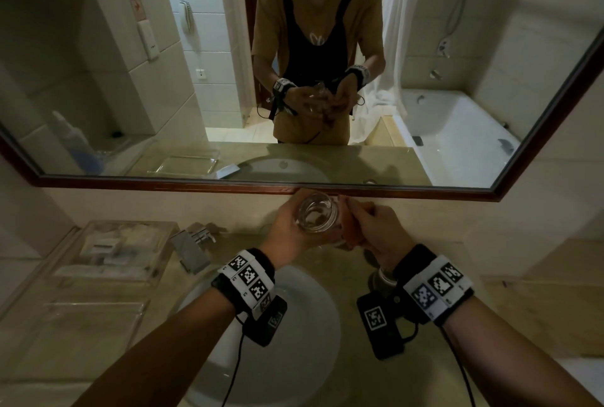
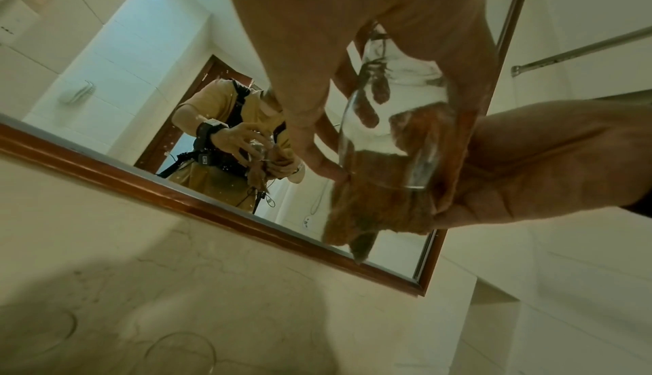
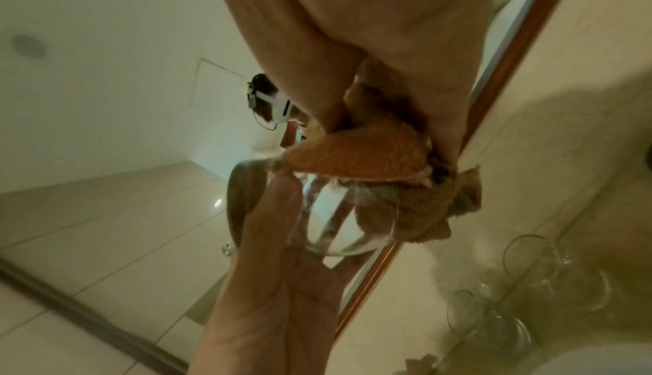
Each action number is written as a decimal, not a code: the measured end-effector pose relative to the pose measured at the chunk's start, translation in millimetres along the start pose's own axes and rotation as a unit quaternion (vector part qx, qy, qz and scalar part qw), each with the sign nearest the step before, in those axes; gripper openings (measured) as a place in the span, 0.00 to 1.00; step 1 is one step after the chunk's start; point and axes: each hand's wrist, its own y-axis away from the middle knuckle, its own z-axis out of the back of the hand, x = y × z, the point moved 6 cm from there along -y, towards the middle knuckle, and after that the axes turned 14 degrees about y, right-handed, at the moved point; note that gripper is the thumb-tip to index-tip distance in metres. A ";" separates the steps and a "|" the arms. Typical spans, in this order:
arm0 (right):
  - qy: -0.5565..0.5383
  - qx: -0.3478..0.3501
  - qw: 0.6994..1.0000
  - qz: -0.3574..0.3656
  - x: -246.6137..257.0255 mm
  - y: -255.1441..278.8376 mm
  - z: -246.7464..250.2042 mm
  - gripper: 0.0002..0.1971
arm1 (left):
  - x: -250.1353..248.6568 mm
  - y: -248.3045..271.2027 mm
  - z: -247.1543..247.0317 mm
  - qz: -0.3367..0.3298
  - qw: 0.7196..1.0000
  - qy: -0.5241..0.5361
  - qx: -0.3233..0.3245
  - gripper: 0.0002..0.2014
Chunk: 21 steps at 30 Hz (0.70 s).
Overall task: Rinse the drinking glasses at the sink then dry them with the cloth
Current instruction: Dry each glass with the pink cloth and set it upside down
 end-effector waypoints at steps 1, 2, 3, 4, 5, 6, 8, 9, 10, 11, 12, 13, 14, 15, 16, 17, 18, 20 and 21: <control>0.013 -0.029 0.999 0.016 -0.1 1.2 1.6 0.18 | 0.4 -0.9 0.8 0.000 1.000 -0.001 -0.006 0.29; 0.032 -0.056 0.997 0.033 0.5 2.9 2.3 0.20 | 0.2 -2.1 1.4 -0.001 1.000 0.000 -0.011 0.29; 0.054 -0.084 0.994 0.049 2.4 6.1 3.5 0.21 | -0.1 -3.3 3.0 0.000 1.000 0.009 -0.023 0.28; 0.073 -0.111 0.989 0.069 7.3 11.5 5.2 0.23 | -3.4 -3.9 3.6 0.002 0.999 0.024 -0.041 0.26; 0.087 -0.138 0.982 0.091 12.9 17.3 7.6 0.23 | -5.9 -4.7 4.6 -0.002 0.998 0.028 -0.053 0.25; 0.088 -0.158 0.976 0.117 19.4 23.3 8.7 0.23 | -8.7 -5.4 5.2 -0.008 0.998 0.026 -0.064 0.24; 0.061 -0.175 0.971 0.150 29.9 30.9 11.4 0.20 | -14.9 -6.3 6.3 -0.022 0.997 0.032 -0.070 0.23; 0.047 -0.181 0.969 0.161 34.6 34.0 12.3 0.19 | -16.2 -6.7 7.8 -0.024 0.996 0.042 -0.071 0.23; 0.034 -0.179 0.968 0.171 38.2 35.4 12.1 0.17 | -18.2 -6.1 9.1 -0.029 0.996 0.045 -0.071 0.23; 0.018 -0.165 0.970 0.176 41.1 36.6 10.1 0.17 | -19.1 -6.3 9.0 -0.032 0.996 0.042 -0.072 0.23; 0.007 -0.136 0.974 0.183 43.0 35.7 5.5 0.17 | -20.3 -6.0 8.4 -0.033 0.996 0.034 -0.071 0.23; 0.005 -0.096 0.976 0.193 44.7 35.3 -1.1 0.20 | -17.9 -6.3 7.1 -0.026 0.997 0.028 -0.067 0.23; 0.011 -0.048 0.976 0.210 47.8 37.1 -10.0 0.24 | -16.8 -6.0 3.9 -0.012 0.998 0.026 -0.064 0.22; 0.026 0.001 0.973 0.228 48.0 38.0 -19.5 0.26 | -14.4 -6.2 1.9 0.000 0.997 0.025 -0.066 0.21; 0.045 0.037 0.969 0.240 47.0 38.4 -26.8 0.25 | -13.0 -6.1 0.4 0.008 0.997 0.026 -0.071 0.20; 0.051 0.055 0.967 0.244 45.2 37.2 -30.8 0.23 | -9.8 -7.0 -0.3 0.015 0.997 0.026 -0.071 0.19; 0.040 0.069 0.968 0.238 42.2 33.9 -32.2 0.22 | -9.9 -6.0 -2.6 0.020 0.997 0.028 -0.066 0.24; 0.015 0.097 0.973 0.207 37.6 26.5 -33.9 0.24 | -9.3 -3.7 -7.0 0.036 0.998 0.026 -0.041 0.34; -0.008 0.116 0.976 0.186 36.6 25.3 -35.8 0.26 | -8.6 -2.7 -8.2 0.040 0.998 0.024 -0.031 0.33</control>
